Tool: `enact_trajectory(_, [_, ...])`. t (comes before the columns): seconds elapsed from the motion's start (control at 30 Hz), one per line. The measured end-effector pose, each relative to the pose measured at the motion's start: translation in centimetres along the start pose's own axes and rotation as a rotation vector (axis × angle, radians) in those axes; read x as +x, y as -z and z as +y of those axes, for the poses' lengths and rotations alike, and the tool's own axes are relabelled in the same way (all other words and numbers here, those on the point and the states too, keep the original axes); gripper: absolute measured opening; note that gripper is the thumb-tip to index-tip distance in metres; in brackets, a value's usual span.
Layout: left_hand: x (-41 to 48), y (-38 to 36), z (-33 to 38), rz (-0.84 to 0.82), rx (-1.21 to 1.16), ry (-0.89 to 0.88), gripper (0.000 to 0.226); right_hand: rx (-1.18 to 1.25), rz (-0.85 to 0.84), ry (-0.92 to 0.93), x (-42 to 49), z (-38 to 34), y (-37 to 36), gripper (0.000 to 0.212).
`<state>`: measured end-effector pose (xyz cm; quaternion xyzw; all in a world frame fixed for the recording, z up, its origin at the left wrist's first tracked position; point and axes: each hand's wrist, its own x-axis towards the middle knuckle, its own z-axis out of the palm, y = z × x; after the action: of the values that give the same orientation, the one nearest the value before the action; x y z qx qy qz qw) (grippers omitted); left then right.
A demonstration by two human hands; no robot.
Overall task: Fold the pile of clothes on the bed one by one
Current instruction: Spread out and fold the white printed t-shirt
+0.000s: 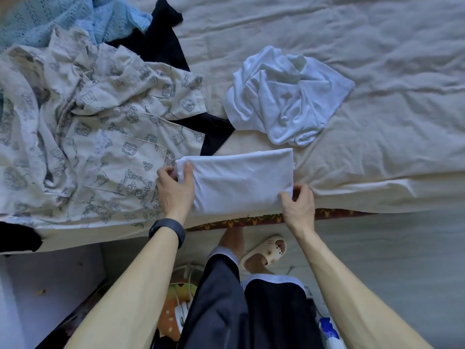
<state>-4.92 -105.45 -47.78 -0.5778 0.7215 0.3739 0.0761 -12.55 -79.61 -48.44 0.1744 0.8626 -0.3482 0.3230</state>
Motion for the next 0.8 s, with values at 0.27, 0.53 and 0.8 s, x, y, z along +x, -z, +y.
enact_trajectory(0.27, [-1.0,1.4,-2.4,-0.294,-0.226,0.203,0.077,0.025,-0.132,-0.009,0.9,-2.3,1.3,0.049])
enact_trajectory(0.53, [-0.6,1.9,-0.8,-0.307,-0.216,0.035,0.052,0.122,-0.293,-0.003,3.1,-3.8,1.9,0.073])
enact_trajectory(0.8, [-6.0,2.9,5.4,-0.198,-0.24,-0.153,0.077,0.133,0.05,0.263,-1.0,-5.4,6.1,0.032])
